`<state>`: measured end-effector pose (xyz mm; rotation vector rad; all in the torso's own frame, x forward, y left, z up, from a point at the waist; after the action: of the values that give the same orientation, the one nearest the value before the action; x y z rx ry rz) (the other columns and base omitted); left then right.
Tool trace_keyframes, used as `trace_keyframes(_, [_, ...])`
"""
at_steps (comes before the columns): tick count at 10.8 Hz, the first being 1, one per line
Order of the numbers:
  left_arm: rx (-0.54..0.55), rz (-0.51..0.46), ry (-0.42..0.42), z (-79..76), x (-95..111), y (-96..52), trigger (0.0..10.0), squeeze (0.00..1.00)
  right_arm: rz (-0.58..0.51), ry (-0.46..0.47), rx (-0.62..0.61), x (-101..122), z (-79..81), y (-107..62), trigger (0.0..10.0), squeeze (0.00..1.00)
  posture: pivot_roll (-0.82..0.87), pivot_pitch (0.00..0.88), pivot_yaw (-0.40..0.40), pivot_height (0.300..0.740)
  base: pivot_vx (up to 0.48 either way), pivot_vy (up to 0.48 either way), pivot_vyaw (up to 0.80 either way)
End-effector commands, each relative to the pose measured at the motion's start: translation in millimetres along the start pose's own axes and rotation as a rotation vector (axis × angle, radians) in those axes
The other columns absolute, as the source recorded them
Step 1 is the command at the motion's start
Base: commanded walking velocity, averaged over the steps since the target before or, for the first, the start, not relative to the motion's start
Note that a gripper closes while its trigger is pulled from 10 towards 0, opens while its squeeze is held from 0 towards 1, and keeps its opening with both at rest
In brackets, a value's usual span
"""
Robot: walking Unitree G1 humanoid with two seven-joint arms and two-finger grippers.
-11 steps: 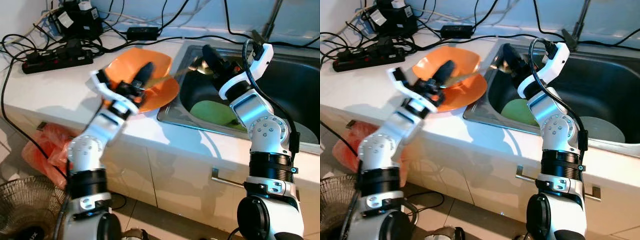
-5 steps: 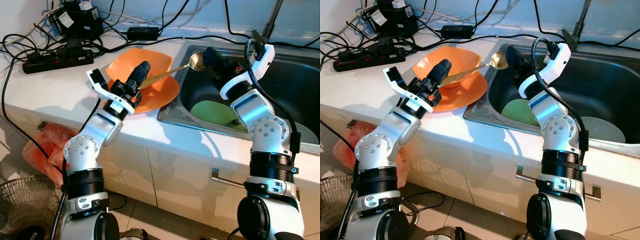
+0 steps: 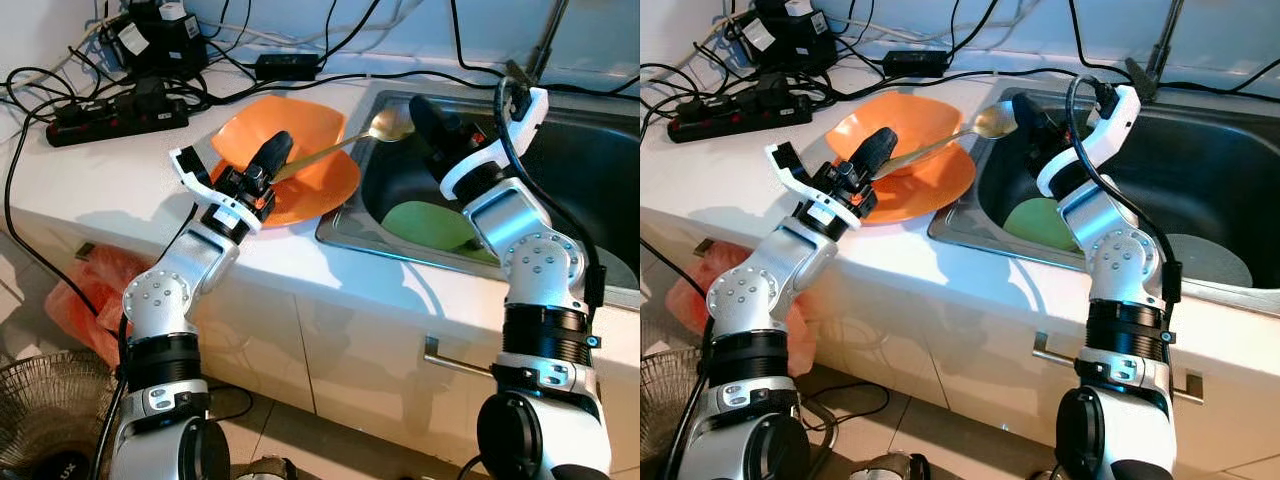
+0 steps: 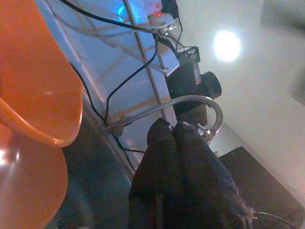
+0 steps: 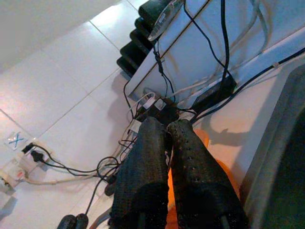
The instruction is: Kitchen organization
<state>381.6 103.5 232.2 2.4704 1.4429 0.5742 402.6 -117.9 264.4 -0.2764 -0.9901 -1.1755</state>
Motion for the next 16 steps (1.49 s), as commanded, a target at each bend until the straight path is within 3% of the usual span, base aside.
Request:
trace_keyframes(1, [-0.049, 0.043, 0.015, -16.3, -8, 7.0, 0.0, 0.0, 0.081, 0.002, 0.067, -19, 16.3, 3.6, 0.0, 0.0, 0.03, 0.069, 0.077, 0.74, 0.0, 0.0, 0.0])
trace_keyframes(3, [-0.037, 0.056, 0.026, -16.3, -14, 8.5, 0.0, 0.0, 0.108, 0.004, 0.127, -24, 25.7, 1.0, 0.0, 0.0, 0.03, 0.063, 0.078, 0.74, 0.0, 0.0, 0.0])
trace_keyframes(4, [-0.007, 0.067, 0.05, -12.7, -16, 8.1, 8.7, 0.0, 0.112, 0.003, 0.129, -25, 26.0, 0.7, 0.0, 0.0, 0.04, 0.064, 0.078, 0.74, 0.0, 0.0, 0.0])
trace_keyframes(5, [0.005, 0.095, 0.069, -11.8, -23, 4.8, 10.0, 1.0, 0.115, 0.003, 0.122, -26, 24.7, 1.0, 0.0, 0.0, 0.04, 0.064, 0.076, 0.74, 0.0, 0.0, 0.0])
trace_keyframes(8, [0.002, 0.196, 0.163, -20.3, -54, -5.4, 10.0, 1.0, 0.086, 0.002, 0.064, -23, 17.8, 3.6, 0.0, 0.0, 0.04, 0.065, 0.075, 0.74, 0.0, 0.0, 0.0])
trace_keyframes(9, [-0.002, 0.203, 0.175, -20.0, -46, 8.1, 10.0, 1.0, 0.067, 0.004, 0.025, -20, 12.5, 4.4, 0.0, 0.0, 0.04, 0.066, 0.076, 0.74, 0.0, 0.0, 0.0])
trace_keyframes(10, [-0.007, 0.203, 0.181, -24.1, -46, 10.9, 10.0, 1.0, 0.054, 0.011, -0.009, -19, 7.4, 4.9, 0.0, 0.0, 0.04, 0.067, 0.077, 0.74, 0.0, 0.0, 0.0])
trace_keyframes(15, [0.014, 0.209, 0.188, -16.0, -45, 4.5, 10.0, 1.0, 0.0, -0.003, -0.14, -12, -13.9, 5.2, 0.0, 0.0, 0.04, 0.072, 0.077, 0.74, 0.0, 0.0, 0.0])
trace_keyframes(16, [0.029, 0.203, 0.229, -12.9, -42, 4.1, 10.0, 1.0, -0.019, -0.01, -0.17, -8, -19.0, 5.4, 0.0, 0.0, 0.04, 0.073, 0.077, 0.74, 0.0, 0.0, 0.0])
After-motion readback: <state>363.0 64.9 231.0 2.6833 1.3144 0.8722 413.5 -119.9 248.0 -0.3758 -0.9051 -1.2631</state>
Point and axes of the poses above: a point about 5 cm out from each wrist's last joint towards the gripper, its own y axis pointing out of the wrist towards the gripper, its own x axis along the axis of the wrist's last joint, z = x × y, the point moved 5 cm from there along y, pointing out of the wrist towards the gripper, and after that the axes turned 6 degrees about -y, right-handed, at the moved point
